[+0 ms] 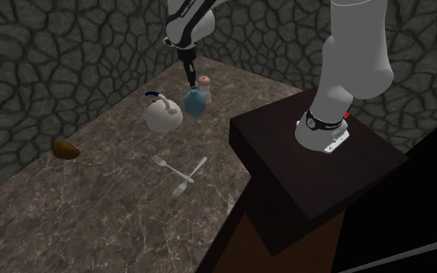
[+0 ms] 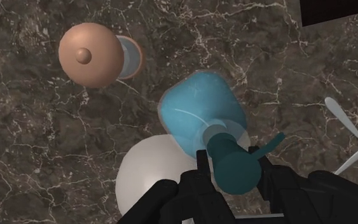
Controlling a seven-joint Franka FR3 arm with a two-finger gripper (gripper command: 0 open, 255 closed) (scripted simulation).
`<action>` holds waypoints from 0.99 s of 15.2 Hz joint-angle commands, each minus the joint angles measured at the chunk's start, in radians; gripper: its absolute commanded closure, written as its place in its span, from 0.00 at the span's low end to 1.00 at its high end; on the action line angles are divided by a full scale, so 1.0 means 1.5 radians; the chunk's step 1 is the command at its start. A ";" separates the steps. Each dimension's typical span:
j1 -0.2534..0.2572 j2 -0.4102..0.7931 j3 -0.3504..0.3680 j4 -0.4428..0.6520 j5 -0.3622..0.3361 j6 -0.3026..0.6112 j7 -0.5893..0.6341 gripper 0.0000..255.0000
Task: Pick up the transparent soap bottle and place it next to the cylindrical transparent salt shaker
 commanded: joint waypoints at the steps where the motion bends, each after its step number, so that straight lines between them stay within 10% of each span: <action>1: -0.004 0.014 0.007 0.000 0.010 0.012 -0.006 1.00; 15: -0.028 0.075 0.039 0.004 0.056 0.064 -0.036 1.00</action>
